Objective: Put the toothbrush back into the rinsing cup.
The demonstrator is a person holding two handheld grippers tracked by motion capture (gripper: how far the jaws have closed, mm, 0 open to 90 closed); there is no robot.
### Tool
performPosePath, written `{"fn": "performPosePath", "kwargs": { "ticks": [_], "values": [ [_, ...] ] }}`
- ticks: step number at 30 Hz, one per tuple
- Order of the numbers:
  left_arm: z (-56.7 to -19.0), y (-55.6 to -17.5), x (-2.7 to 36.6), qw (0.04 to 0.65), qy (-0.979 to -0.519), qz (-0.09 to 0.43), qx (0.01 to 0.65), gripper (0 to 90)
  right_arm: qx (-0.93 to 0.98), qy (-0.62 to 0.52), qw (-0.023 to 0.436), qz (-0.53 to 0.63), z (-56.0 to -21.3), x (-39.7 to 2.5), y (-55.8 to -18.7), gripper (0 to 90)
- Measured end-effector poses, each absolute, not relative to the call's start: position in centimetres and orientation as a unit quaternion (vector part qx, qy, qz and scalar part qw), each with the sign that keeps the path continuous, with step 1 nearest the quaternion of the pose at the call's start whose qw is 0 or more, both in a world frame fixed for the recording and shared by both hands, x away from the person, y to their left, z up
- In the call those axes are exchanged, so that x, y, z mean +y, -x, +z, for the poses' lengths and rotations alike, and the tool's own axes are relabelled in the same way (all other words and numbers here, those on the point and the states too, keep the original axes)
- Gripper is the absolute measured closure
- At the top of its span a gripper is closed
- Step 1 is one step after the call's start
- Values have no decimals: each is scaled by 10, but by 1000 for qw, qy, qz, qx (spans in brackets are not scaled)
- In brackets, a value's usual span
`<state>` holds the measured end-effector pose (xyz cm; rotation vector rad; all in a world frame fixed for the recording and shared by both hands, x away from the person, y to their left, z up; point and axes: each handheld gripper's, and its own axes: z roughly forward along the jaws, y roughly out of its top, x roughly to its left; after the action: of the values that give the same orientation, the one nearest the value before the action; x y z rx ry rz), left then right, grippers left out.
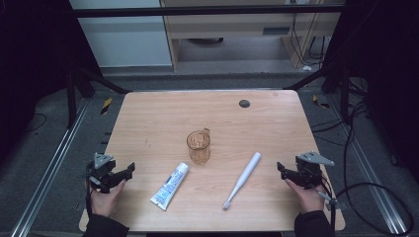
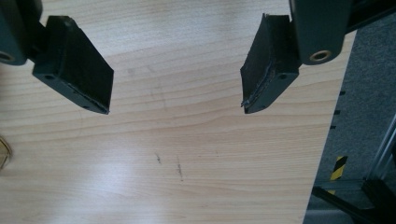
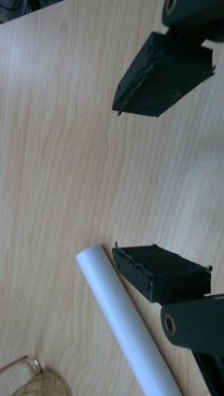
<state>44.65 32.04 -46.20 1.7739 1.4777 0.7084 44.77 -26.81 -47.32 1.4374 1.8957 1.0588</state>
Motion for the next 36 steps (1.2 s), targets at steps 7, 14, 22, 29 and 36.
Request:
{"fn": "performPosePath", "kwargs": {
  "ticks": [7, 14, 22, 29, 36],
  "values": [
    [-464, -445, 318, 375, -692, 260, 559, 241, 712, -522, 250, 397, -472, -262, -445, 277],
    [-467, -445, 309, 377, -707, 254, 542, 255, 731, -495, 233, 409, -468, -248, -442, 336],
    [-466, -445, 305, 378, -711, 249, 538, 287, 747, -469, 204, 424, -464, -233, -441, 395],
    [-466, -445, 302, 375, -715, 252, 534, 312, 753, -456, 196, 433, -461, -223, -441, 449],
    [-466, -445, 301, 374, -716, 254, 532, 322, 761, -444, 198, 429, -461, -209, -444, 485]
  ]
}}
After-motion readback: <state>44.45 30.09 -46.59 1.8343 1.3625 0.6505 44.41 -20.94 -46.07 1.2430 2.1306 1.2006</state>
